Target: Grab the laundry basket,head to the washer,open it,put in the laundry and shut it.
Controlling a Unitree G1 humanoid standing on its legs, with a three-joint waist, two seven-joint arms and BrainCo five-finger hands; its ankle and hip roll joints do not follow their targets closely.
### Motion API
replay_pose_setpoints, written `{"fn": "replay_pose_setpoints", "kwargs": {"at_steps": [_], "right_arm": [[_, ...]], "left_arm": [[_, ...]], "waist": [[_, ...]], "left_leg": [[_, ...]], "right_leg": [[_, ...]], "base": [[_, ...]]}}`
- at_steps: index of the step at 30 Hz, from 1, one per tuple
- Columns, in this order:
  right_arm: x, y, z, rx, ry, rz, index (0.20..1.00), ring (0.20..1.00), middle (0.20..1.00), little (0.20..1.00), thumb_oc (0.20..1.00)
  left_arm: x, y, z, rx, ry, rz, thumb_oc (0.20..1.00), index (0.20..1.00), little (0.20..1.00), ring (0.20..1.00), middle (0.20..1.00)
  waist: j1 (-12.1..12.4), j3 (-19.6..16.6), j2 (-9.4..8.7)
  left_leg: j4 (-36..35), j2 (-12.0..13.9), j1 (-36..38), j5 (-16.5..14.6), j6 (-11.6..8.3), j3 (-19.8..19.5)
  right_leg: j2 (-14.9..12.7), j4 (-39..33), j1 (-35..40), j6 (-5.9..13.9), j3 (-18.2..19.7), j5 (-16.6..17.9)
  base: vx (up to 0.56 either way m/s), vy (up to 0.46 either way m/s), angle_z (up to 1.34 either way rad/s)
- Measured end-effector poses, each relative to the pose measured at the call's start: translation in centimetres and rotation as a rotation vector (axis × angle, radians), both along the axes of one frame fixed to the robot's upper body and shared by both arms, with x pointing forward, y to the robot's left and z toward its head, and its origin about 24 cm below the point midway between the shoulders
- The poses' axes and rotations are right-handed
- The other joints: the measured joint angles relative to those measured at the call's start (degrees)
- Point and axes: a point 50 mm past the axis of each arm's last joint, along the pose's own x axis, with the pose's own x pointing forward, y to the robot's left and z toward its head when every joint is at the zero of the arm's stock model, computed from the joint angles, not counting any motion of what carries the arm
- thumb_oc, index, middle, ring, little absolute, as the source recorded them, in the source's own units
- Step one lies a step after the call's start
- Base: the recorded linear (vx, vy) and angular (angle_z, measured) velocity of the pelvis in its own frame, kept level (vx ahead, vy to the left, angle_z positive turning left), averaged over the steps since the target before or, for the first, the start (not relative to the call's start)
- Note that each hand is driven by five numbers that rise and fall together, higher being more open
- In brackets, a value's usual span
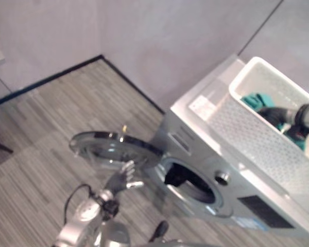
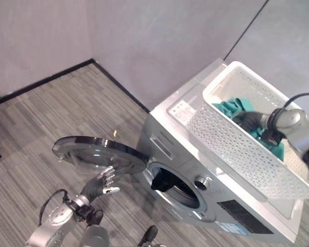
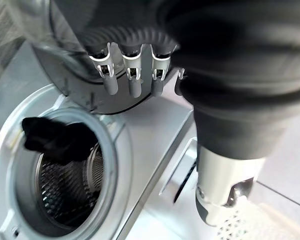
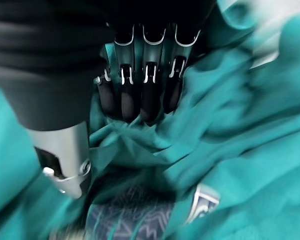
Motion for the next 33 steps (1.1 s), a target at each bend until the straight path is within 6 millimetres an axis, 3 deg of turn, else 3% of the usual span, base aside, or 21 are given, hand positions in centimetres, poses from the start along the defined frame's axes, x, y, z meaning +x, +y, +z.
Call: {"fn": "replay_pose_setpoints", "kwargs": {"at_steps": [3,5,9,15,23,27,32,33], "right_arm": [[-0.4,-1.7,0.7,-0.088,-0.042,-0.112,1.000,1.000,1.000,1.000,1.000],[-0.7,-3.0,2.3,-0.144,-0.088,-0.207,1.000,1.000,1.000,1.000,1.000],[-0.9,-3.4,2.4,-0.193,-0.101,-0.247,1.000,1.000,1.000,1.000,1.000],[0.0,-2.3,0.7,-0.206,-0.063,-0.222,1.000,1.000,1.000,1.000,1.000],[0.3,-0.7,-3.4,-0.214,0.048,-0.149,1.000,1.000,1.000,1.000,1.000],[-0.1,-1.1,-3.3,-0.199,0.034,-0.160,1.000,1.000,1.000,1.000,1.000],[-1.5,-3.6,-0.6,-0.243,-0.008,-0.232,1.000,1.000,1.000,1.000,1.000],[-1.6,-3.8,0.0,-0.246,-0.022,-0.240,0.768,0.768,0.768,0.768,0.768]], "left_arm": [[0.1,0.0,0.0,-0.004,-0.003,0.026,1.000,1.000,1.000,1.000,1.000],[-0.1,0.1,-0.1,-0.011,0.004,0.038,1.000,1.000,1.000,1.000,1.000],[-0.9,0.6,-0.7,0.000,0.037,0.054,1.000,1.000,1.000,1.000,1.000],[-1.0,0.7,-0.8,0.001,0.043,0.059,1.000,1.000,1.000,1.000,1.000],[-1.7,0.9,-1.3,0.009,0.072,0.063,1.000,1.000,1.000,1.000,1.000],[-2.0,1.1,-1.4,0.013,0.080,0.066,1.000,1.000,1.000,1.000,1.000],[-1.5,1.5,-1.0,0.031,0.063,0.072,1.000,1.000,1.000,1.000,1.000],[-1.5,1.5,-1.0,0.032,0.064,0.073,1.000,1.000,1.000,1.000,1.000]], "waist": [[-0.08,-0.79,1.61],[-0.05,-1.48,2.68],[0.02,-2.10,2.66],[0.07,-2.30,2.42],[0.49,-2.96,1.55],[1.33,-2.69,1.49],[2.36,0.48,2.65],[2.39,1.02,2.66]], "left_leg": [[-0.01,-0.01,-0.11,0.00,0.01,-0.07],[-0.15,-0.07,-0.19,0.03,0.02,-0.23],[-0.42,-0.09,-0.01,0.17,0.16,-0.36],[-0.64,-0.22,0.44,0.18,0.21,-0.70],[0.36,-0.65,-1.55,0.24,0.31,-1.35],[0.53,-0.67,-3.06,0.23,0.30,-1.74],[2.70,-1.08,-7.53,0.51,-0.14,-4.13],[3.20,-1.14,-8.36,0.57,-0.21,-4.30]], "right_leg": [[-0.07,0.03,0.01,0.01,-0.19,0.00],[-0.04,0.37,0.09,0.06,-0.54,0.09],[-0.05,0.39,0.25,-0.25,-0.79,0.35],[-0.17,0.11,0.83,-0.23,-1.09,0.32],[-0.43,-0.01,-0.38,-0.16,-1.34,0.26],[-0.45,-0.03,-1.25,-0.14,-1.52,0.21],[-0.55,-0.03,-3.63,-0.18,-3.51,0.15],[-0.54,-0.03,-4.01,-0.21,-3.60,0.14]], "base": [[0.00,0.000,0.00],[0.00,-0.004,0.07],[0.00,-0.005,0.02],[0.01,-0.004,0.02],[0.00,-0.005,0.03],[-0.04,-0.034,0.04],[-0.06,-0.009,0.22],[-0.04,0.002,0.05]]}}
